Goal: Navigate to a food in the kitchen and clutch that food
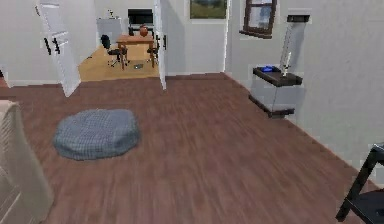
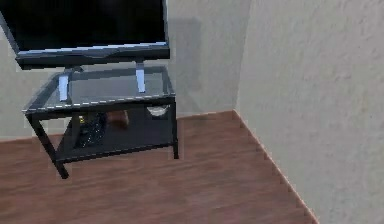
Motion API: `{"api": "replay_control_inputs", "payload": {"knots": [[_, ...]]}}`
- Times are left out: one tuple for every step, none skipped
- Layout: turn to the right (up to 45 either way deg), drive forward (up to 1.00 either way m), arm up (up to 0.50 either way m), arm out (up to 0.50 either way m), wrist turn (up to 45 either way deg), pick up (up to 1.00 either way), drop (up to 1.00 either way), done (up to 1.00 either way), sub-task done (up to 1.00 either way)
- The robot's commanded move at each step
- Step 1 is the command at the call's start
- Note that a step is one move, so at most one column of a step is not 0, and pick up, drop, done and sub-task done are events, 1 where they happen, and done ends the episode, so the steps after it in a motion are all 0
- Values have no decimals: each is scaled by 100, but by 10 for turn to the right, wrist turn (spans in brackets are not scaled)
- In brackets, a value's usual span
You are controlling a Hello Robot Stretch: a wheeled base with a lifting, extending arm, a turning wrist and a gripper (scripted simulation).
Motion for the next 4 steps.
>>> {"api": "replay_control_inputs", "payload": {"knots": [[0, 100, 0, 0, 0, 0, 0, 0, 0], [0, 95, 0, 0, 0, 0, 0, 0, 0], [-90, 0, 0, 0, 0, 0, 0, 0, 0], [0, 80, 0, 0, 0, 0, 0, 0, 0]]}}
